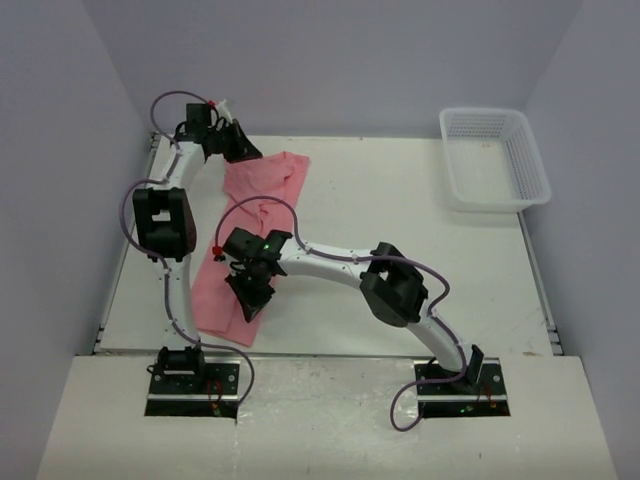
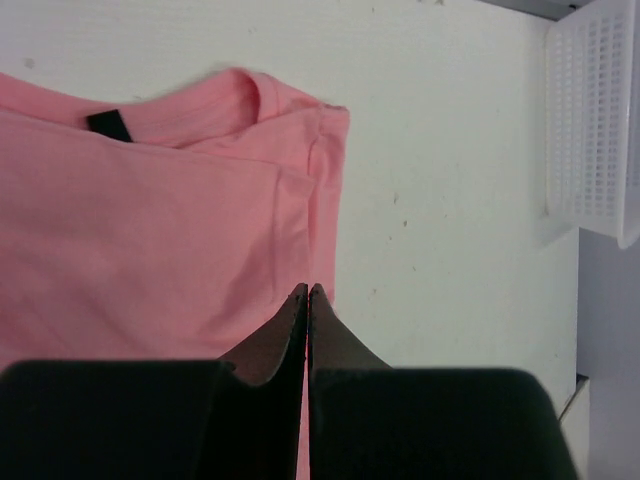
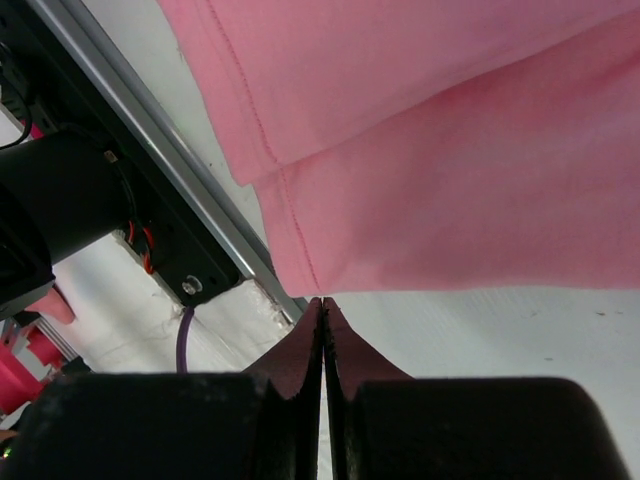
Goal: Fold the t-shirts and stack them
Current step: Rotate the tshirt 90 degrees
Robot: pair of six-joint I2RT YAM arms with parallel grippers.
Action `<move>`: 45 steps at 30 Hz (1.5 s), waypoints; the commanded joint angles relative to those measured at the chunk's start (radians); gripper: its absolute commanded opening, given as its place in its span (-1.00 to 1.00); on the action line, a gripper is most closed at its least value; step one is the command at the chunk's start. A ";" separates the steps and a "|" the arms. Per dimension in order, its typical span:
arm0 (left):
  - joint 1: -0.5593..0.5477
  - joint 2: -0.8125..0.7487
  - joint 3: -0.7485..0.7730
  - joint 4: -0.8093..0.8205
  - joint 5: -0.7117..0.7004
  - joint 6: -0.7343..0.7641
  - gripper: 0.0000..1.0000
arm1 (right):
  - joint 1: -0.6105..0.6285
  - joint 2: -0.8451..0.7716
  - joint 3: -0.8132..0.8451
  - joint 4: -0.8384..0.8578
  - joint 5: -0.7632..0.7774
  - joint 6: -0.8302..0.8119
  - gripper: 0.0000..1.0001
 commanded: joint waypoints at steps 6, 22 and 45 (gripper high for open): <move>-0.093 0.110 -0.001 0.040 0.042 0.004 -1.00 | 0.046 0.050 0.031 0.017 -0.045 0.021 -1.00; -0.084 0.274 0.097 -0.013 0.008 0.030 -1.00 | 0.048 0.019 -0.227 0.106 -0.019 0.096 -1.00; -0.125 0.460 0.303 0.066 0.137 -0.071 -1.00 | -0.081 -0.159 -0.681 0.256 0.165 0.301 -1.00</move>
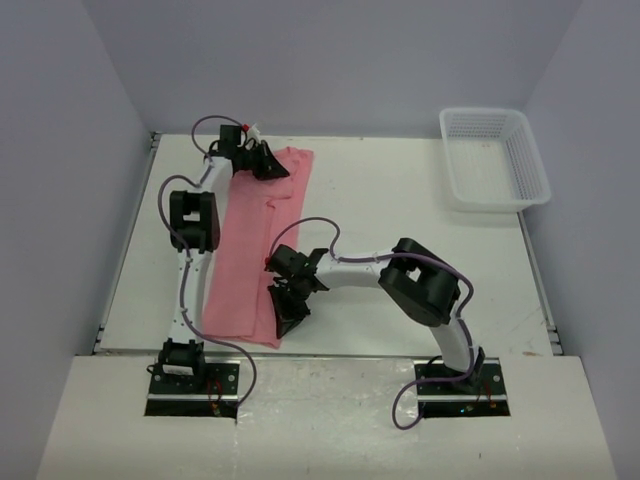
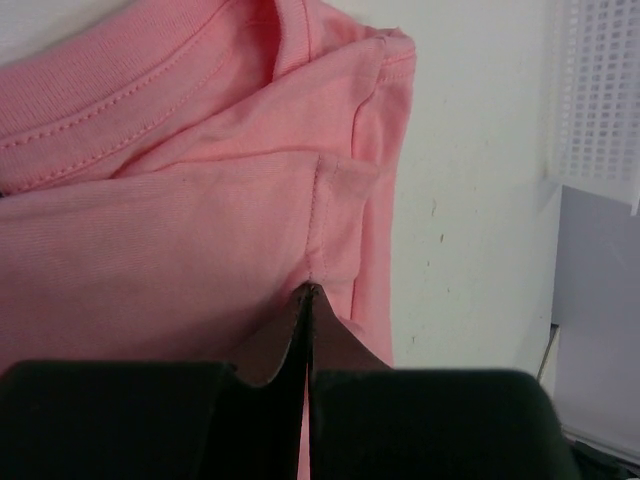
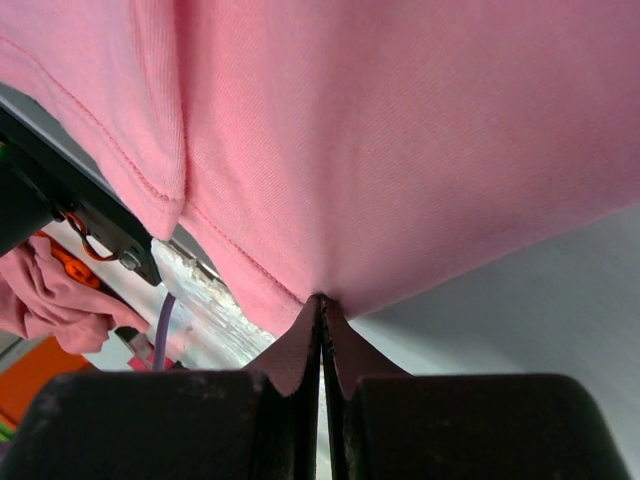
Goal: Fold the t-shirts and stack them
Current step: Rotate the tshirt 90 degrees
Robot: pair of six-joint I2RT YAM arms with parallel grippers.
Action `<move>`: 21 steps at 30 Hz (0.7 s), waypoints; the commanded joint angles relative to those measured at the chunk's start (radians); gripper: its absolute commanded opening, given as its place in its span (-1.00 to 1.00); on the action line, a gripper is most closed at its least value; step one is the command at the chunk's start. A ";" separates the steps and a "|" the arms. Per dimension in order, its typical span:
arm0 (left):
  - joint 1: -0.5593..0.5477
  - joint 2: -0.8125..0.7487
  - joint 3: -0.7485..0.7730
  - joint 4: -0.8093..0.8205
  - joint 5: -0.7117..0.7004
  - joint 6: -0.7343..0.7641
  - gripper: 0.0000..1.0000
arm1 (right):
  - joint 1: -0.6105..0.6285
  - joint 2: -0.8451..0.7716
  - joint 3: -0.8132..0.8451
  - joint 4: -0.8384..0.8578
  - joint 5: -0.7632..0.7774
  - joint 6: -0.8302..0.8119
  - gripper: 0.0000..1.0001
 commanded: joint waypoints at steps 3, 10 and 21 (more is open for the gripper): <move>-0.055 0.109 0.069 0.050 0.003 -0.049 -1.00 | -0.044 0.030 -0.128 -0.078 0.228 -0.016 -1.00; -0.098 0.140 0.069 0.128 0.023 -0.093 -1.00 | -0.071 -0.027 -0.220 -0.037 0.239 0.033 -1.00; -0.118 0.163 0.068 0.159 0.024 -0.096 -1.00 | -0.102 -0.098 -0.398 0.041 0.263 0.104 -1.00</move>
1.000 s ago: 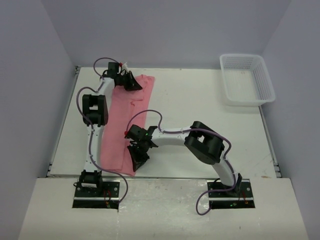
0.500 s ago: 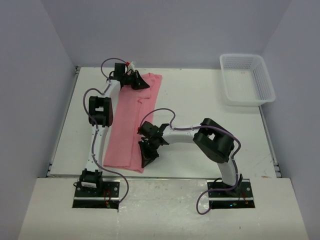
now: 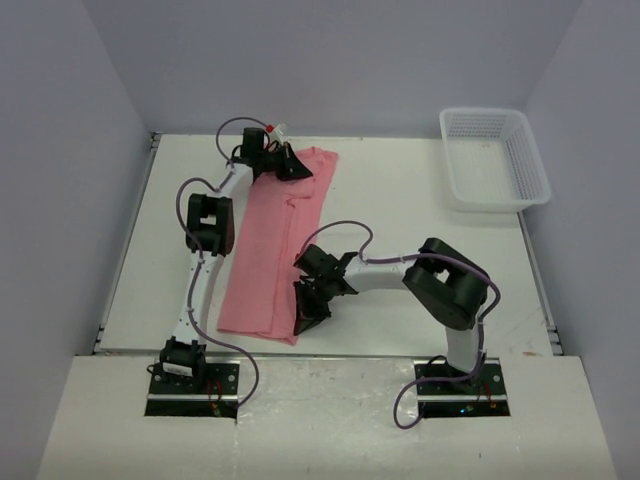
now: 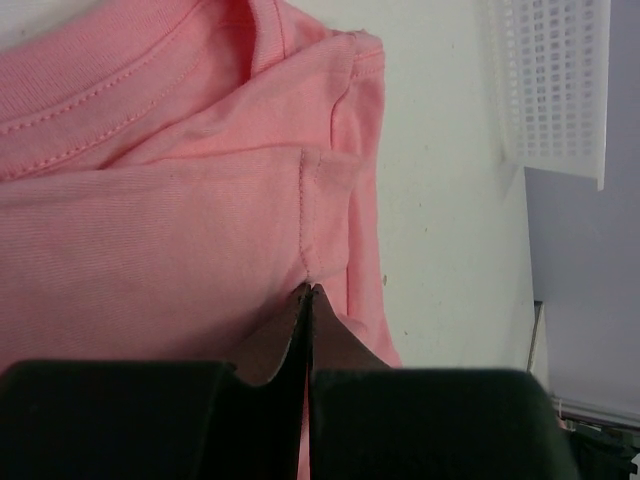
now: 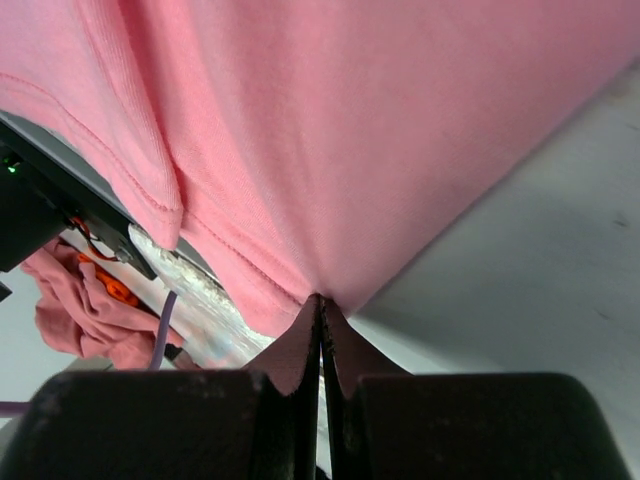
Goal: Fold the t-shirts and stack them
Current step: Rotate the tshirt 90 degrees
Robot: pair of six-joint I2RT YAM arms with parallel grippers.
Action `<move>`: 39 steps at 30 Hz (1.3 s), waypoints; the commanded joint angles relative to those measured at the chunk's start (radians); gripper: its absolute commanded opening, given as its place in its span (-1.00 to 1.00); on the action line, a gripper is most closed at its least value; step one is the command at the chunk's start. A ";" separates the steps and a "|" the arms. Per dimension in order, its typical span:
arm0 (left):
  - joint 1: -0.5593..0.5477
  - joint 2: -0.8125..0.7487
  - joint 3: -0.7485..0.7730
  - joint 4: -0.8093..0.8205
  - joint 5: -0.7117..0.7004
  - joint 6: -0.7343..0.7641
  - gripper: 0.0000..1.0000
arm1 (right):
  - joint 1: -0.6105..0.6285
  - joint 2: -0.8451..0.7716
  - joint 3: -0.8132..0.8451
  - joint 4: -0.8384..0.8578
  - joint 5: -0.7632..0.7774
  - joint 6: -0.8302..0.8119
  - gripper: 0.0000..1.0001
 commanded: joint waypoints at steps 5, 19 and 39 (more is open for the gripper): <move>-0.016 0.090 0.001 -0.029 -0.040 0.002 -1.00 | -0.051 0.032 -0.203 -0.082 0.264 0.000 -1.00; -0.036 0.122 0.007 0.036 -0.044 -0.050 -1.00 | -0.125 -0.052 -0.366 -0.011 0.277 0.036 -1.00; -0.074 0.009 -0.091 0.113 -0.107 -0.056 -1.00 | -0.130 -0.177 -0.483 0.000 0.341 0.115 -1.00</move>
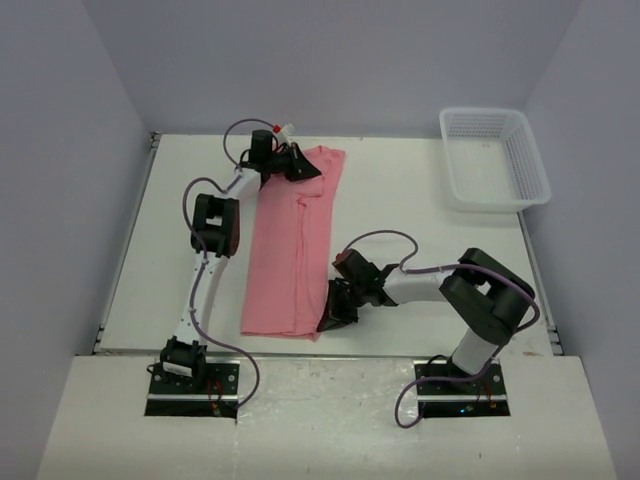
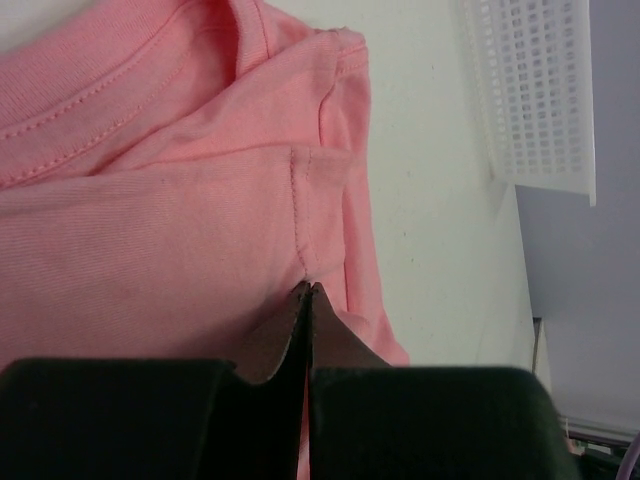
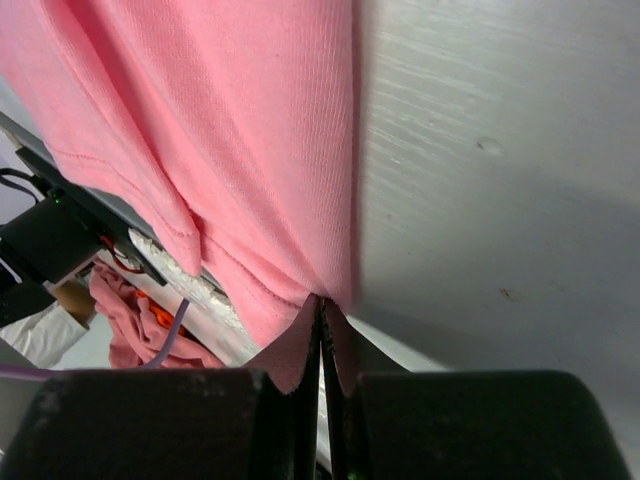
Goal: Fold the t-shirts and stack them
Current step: Rotate the tshirt 90 degrees
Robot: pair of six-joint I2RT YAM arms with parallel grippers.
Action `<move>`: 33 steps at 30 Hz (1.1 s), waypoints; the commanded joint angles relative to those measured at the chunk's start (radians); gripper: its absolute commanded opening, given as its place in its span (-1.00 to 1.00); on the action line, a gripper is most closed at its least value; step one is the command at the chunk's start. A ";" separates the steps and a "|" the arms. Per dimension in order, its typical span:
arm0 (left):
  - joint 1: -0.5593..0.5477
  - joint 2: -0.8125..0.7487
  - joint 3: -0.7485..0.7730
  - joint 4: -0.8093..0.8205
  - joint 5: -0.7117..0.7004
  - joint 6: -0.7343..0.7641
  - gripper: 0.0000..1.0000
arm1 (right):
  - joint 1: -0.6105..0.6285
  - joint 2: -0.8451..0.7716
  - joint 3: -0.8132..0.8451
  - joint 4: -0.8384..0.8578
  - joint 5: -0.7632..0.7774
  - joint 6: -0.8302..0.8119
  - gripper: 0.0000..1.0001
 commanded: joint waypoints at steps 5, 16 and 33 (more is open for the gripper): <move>-0.058 0.015 -0.060 -0.075 -0.094 0.026 -1.00 | -0.020 0.002 -0.152 -0.246 0.340 -0.013 -1.00; -0.093 -0.023 -0.094 -0.080 -0.157 0.043 -1.00 | -0.034 -0.152 -0.202 -0.330 0.408 0.079 -1.00; -0.105 -0.106 -0.117 -0.083 -0.177 0.078 -1.00 | 0.116 -0.182 -0.098 -0.373 0.447 -0.001 -1.00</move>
